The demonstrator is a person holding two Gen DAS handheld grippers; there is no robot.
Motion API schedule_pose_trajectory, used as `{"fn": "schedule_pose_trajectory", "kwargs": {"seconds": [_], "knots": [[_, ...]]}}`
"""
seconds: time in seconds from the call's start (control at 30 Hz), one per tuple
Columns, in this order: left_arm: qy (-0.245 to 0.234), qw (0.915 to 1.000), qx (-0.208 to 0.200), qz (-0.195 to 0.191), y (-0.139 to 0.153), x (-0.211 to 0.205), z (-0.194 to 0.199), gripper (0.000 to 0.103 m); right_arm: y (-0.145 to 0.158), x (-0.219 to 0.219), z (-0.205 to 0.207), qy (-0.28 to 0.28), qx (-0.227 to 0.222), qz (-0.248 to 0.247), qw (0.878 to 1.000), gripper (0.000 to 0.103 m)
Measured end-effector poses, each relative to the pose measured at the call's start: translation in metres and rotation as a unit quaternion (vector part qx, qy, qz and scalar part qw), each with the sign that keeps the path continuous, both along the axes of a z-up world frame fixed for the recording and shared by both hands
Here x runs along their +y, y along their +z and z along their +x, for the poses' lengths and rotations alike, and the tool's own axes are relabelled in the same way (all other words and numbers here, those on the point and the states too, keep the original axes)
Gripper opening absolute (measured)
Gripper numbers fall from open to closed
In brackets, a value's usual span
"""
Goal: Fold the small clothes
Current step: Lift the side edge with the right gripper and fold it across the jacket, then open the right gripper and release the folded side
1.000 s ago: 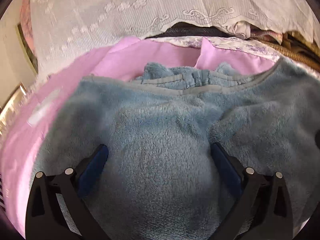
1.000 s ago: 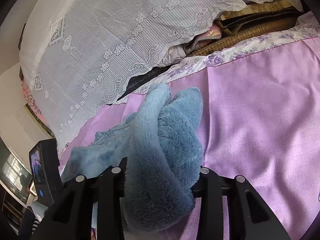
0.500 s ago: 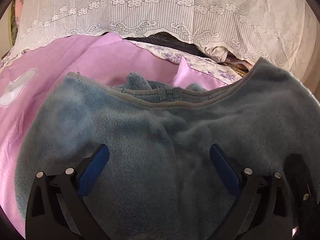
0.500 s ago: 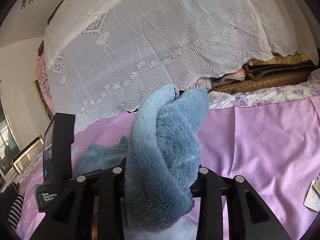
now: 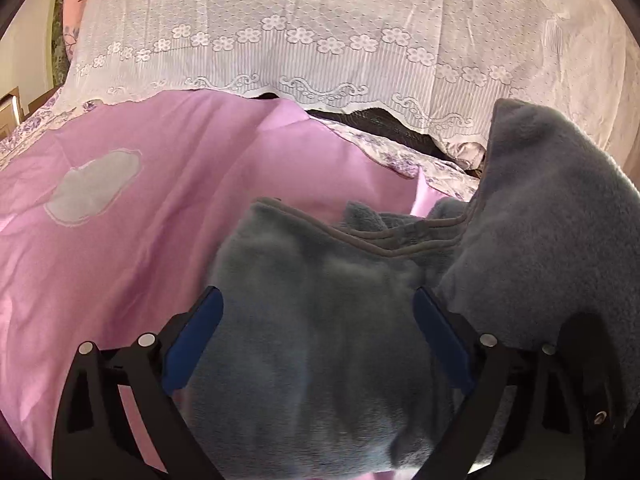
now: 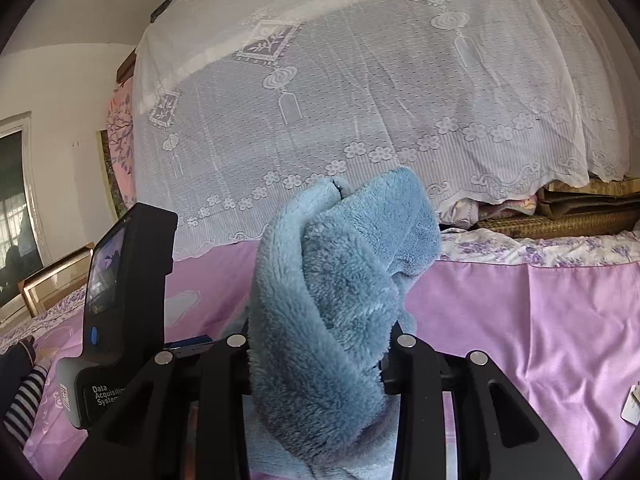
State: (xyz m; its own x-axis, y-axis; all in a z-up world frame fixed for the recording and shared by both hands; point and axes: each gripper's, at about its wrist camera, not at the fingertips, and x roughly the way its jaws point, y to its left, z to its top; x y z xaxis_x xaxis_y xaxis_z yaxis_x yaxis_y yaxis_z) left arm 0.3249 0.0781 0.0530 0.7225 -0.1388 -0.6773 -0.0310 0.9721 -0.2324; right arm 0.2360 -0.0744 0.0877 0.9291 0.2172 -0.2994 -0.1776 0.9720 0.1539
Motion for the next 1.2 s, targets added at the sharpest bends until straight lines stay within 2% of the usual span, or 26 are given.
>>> {"fn": "schedule_pose_trajectory", "kwargs": {"seconds": [0.17, 0.3, 0.43, 0.5, 0.67, 0.7, 0.73, 0.77, 0.83, 0.9, 1.0, 1.13, 1.2], "knots": [[0.023, 0.9996, 0.012, -0.009, -0.016, 0.051, 0.001, 0.093, -0.007, 0.049, 0.008, 0.030, 0.007, -0.031, 0.999, 0.035], [0.050, 0.9982, 0.032, -0.008, -0.038, 0.087, 0.005, 0.094, -0.029, 0.085, 0.018, 0.033, 0.021, -0.090, 0.995, 0.035], [0.085, 0.9906, 0.054, -0.093, -0.051, 0.129, 0.010, 0.094, -0.054, 0.101, 0.024, 0.025, 0.033, -0.157, 0.987, 0.035], [0.096, 0.9881, 0.047, -0.111, -0.048, 0.141, 0.008, 0.094, -0.058, 0.105, 0.027, 0.032, 0.043, -0.172, 0.984, 0.035], [0.094, 0.9941, 0.018, -0.050, -0.025, 0.129, 0.003, 0.094, -0.065, 0.119, 0.021, 0.046, 0.037, -0.207, 0.976, 0.038], [0.088, 0.9952, 0.014, -0.039, -0.020, 0.124, 0.004, 0.094, -0.066, 0.122, 0.021, 0.054, 0.039, -0.216, 0.974, 0.044], [0.083, 0.9961, 0.010, -0.028, -0.015, 0.118, 0.002, 0.094, -0.069, 0.126, 0.021, 0.072, 0.047, -0.226, 0.970, 0.057], [0.079, 0.9967, 0.005, -0.015, -0.011, 0.114, 0.001, 0.094, -0.070, 0.129, 0.018, 0.092, 0.049, -0.235, 0.966, 0.061], [0.075, 0.9972, -0.004, 0.008, -0.003, 0.107, -0.002, 0.094, -0.068, 0.133, 0.009, 0.112, 0.036, -0.248, 0.962, 0.062], [0.069, 0.9972, -0.012, 0.023, 0.004, 0.102, -0.004, 0.094, -0.058, 0.125, 0.004, 0.139, 0.036, -0.224, 0.964, 0.060], [0.066, 0.9972, -0.021, 0.025, 0.014, 0.101, -0.008, 0.094, -0.034, 0.094, -0.002, 0.182, 0.048, -0.149, 0.971, 0.054], [0.062, 0.9975, -0.034, -0.007, 0.029, 0.106, -0.018, 0.094, -0.001, 0.048, -0.015, 0.202, 0.020, -0.091, 0.975, 0.054], [0.053, 0.9973, -0.047, -0.020, 0.040, 0.104, -0.026, 0.094, 0.013, 0.022, -0.015, 0.208, 0.011, -0.043, 0.977, 0.054]]}}
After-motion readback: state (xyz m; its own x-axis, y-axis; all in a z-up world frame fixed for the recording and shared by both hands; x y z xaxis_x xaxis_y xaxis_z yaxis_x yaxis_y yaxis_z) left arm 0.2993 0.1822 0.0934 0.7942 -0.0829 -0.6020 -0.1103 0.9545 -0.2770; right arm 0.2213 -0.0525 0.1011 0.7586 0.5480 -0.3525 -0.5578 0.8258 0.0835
